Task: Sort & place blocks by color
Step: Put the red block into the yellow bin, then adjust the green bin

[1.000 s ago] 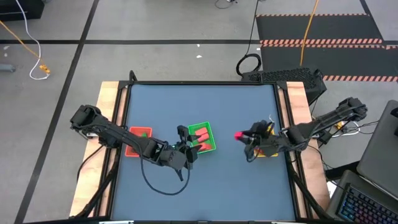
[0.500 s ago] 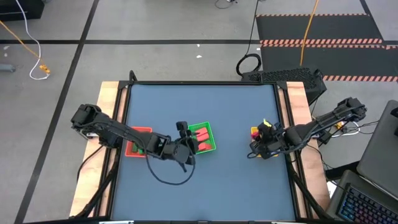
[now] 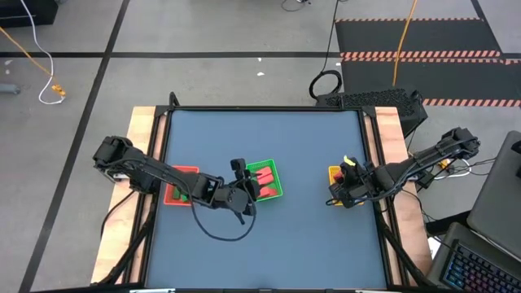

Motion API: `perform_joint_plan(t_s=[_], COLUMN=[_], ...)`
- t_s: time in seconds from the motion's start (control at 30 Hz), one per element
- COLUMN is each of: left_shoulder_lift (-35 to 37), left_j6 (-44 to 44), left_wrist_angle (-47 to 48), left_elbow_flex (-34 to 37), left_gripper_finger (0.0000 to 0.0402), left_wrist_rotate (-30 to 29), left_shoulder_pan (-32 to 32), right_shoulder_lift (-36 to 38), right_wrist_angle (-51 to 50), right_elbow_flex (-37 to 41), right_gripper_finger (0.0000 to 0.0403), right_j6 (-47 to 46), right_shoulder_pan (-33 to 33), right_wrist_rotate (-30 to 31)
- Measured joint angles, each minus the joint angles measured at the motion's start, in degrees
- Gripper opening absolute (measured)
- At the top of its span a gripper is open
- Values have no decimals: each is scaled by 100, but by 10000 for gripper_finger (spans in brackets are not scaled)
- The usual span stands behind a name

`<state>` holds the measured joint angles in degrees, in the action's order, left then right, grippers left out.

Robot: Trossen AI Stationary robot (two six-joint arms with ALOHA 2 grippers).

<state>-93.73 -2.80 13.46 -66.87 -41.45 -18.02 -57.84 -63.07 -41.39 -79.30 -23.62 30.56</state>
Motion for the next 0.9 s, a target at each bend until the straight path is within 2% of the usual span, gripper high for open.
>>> perform_joint_plan(t_s=[0.17, 0.3, 0.47, 0.6, 0.77, 0.9], left_shoulder_lift=[0, 0, 0, 2, 2, 2], left_j6=[30, 37, 17, 37, 223, 428], left_wrist_angle=[2, 13, 82, 10, -184, -322], left_elbow_flex=[0, 0, 0, 135, 453, 663], left_gripper_finger=[175, 174, 174, 174, 174, 174], left_wrist_rotate=[214, 295, 297, 296, 309, 632], left_shoulder_pan=[0, 0, 62, 247, 562, 762], right_shoulder_lift=[0, 0, 0, 0, -83, -363], right_wrist_angle=[4, 43, 293, 1054, 2814, 4382], right_elbow_flex=[0, 0, 0, 0, 0, 0], right_gripper_finger=[262, 303, 309, 298, 285, 279], right_j6=[-105, -105, 17, 562, 2158, 3914], right_shoulder_pan=[0, 0, 0, 0, 23, 79], right_wrist_rotate=[-71, -74, -52, 273, 793, 764])
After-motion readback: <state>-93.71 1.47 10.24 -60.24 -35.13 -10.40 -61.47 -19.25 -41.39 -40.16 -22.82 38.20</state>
